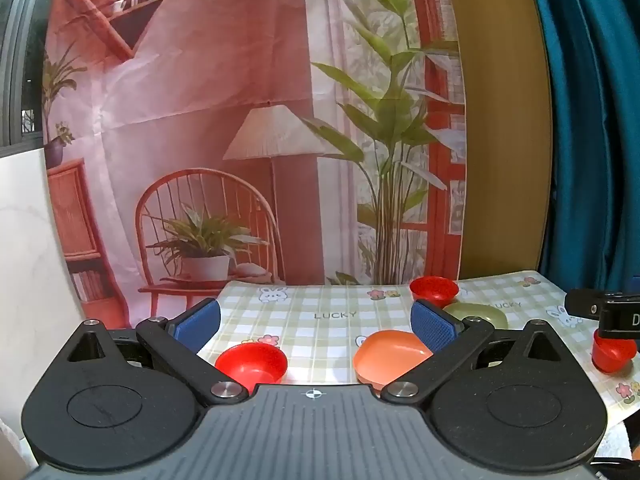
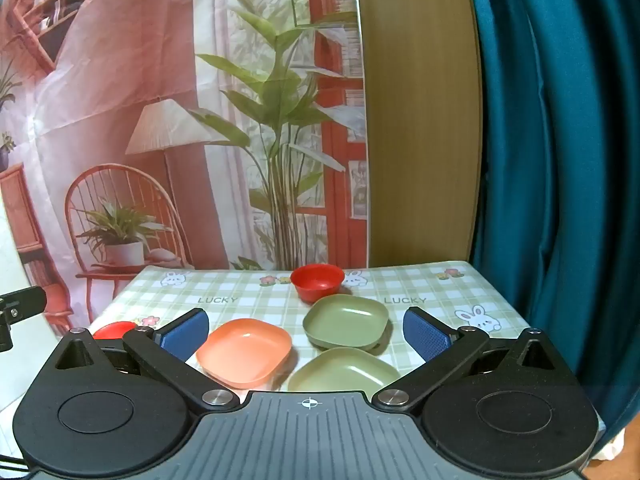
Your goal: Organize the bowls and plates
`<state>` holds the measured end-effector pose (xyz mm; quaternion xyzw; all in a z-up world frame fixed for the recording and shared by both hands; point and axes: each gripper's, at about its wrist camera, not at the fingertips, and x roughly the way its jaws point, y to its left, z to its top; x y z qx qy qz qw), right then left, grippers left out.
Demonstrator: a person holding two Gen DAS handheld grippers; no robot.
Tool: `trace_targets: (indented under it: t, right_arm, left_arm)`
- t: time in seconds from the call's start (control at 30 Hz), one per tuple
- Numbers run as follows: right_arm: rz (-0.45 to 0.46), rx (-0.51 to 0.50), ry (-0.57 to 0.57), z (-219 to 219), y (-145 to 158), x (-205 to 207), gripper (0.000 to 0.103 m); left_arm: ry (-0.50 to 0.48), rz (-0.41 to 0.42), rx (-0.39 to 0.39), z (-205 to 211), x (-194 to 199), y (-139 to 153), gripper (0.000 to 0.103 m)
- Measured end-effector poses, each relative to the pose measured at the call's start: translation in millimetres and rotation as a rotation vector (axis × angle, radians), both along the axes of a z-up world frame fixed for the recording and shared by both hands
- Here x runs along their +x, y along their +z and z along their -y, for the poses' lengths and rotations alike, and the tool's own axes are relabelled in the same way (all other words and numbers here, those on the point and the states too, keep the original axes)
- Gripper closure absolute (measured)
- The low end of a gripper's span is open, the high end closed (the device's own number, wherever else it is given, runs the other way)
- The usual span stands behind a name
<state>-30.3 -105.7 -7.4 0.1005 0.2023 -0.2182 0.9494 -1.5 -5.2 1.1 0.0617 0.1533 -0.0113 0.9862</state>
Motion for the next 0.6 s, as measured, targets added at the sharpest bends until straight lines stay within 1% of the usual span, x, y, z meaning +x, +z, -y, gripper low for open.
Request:
trace_targets:
  t: [0.1,0.13,0.6]
  right_arm:
    - [0.0,-0.003,0.0,-0.8,0.6,0.0,0.0]
    - [0.0,-0.002,0.0,-0.9,0.7,0.0,0.0]
    - [0.003,-0.007,0.0,0.8,0.5,-0.4,0.0]
  left_arm:
    - [-0.005,0.01,0.006,6.4,-1.2,0.6,0.001]
    - [0.009,-0.002,-0.02,-0.1,0.5,-0.7,0.001]
    - [0.006,-0.001,-0.027,-2.6,0.3,-1.8,0.001]
